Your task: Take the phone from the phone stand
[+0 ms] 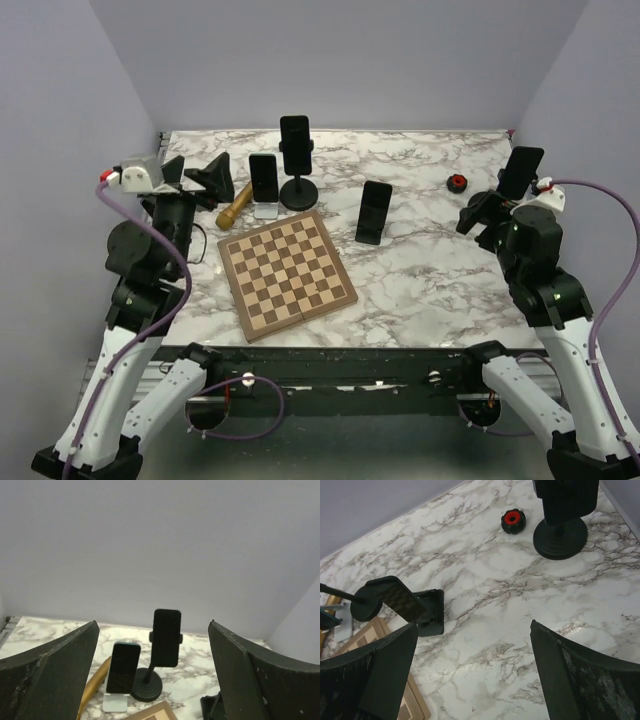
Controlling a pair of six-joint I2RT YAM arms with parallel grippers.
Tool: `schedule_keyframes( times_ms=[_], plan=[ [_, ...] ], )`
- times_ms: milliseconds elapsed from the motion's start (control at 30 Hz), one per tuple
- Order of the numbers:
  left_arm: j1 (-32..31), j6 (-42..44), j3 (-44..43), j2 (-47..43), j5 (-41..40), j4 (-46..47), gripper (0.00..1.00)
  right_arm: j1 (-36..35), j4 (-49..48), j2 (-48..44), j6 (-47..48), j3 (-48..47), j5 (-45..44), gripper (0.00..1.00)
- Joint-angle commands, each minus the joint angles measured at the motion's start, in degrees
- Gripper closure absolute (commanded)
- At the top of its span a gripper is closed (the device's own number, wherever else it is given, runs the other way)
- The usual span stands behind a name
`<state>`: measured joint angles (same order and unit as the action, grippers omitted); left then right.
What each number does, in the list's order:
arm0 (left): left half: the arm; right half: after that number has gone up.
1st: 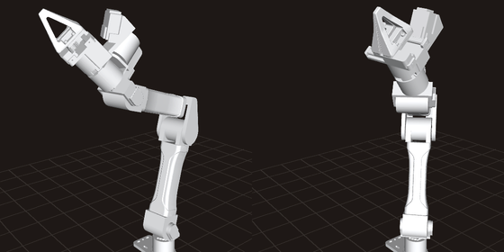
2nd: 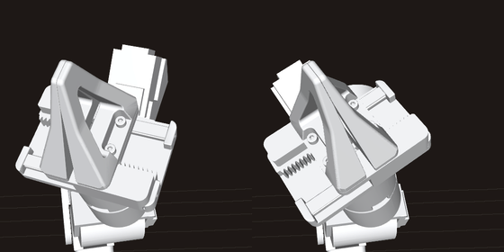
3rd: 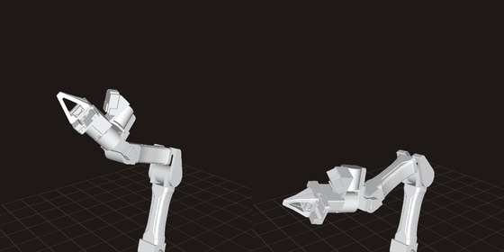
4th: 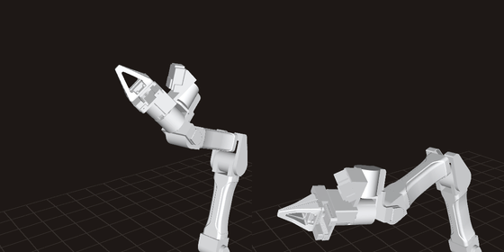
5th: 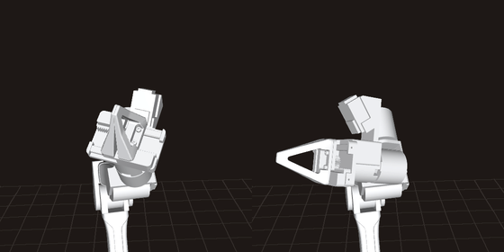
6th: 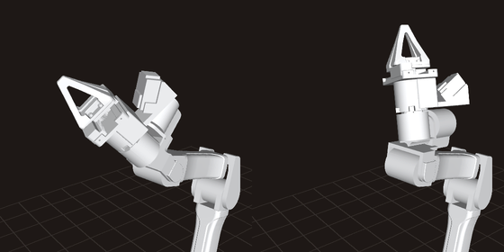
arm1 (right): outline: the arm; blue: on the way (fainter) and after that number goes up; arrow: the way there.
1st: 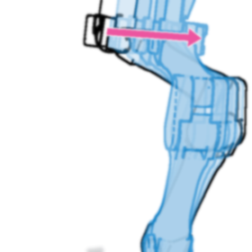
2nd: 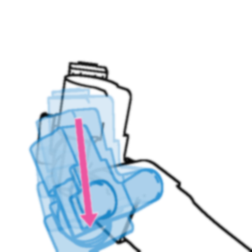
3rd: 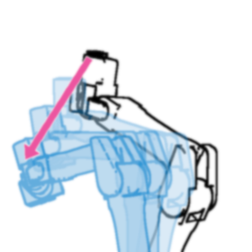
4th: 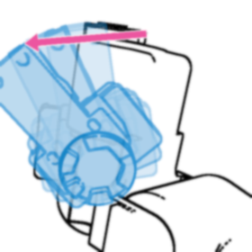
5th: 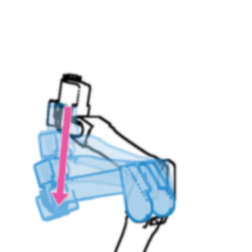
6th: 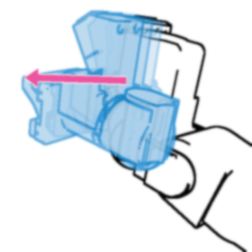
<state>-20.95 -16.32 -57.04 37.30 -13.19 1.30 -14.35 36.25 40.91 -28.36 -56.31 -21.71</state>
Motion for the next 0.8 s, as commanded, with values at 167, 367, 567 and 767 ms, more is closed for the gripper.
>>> schedule_keyframes(
  times_ms=[167,367,567,767],
  plan=[
    [1.21,2.87,0.98,3.35,-3.43,-8.04,0.01,-0.28,4.57,6.83,3.56,-4.77,6.81,0.00],
    [1.27,2.75,4.01,0.94,1.02,-6.97,0.01,-0.29,-0.29,10.54,3.37,-1.83,14.87,0.00],
    [1.26,1.05,3.89,1.43,2.50,-7.62,0.01,-1.78,-1.96,20.80,0.94,-3.28,20.42,0.00],
    [1.26,0.49,4.19,0.62,3.89,-7.39,0.01,-11.37,-5.37,28.24,-3.87,-5.30,13.66,0.00]
  ],
)
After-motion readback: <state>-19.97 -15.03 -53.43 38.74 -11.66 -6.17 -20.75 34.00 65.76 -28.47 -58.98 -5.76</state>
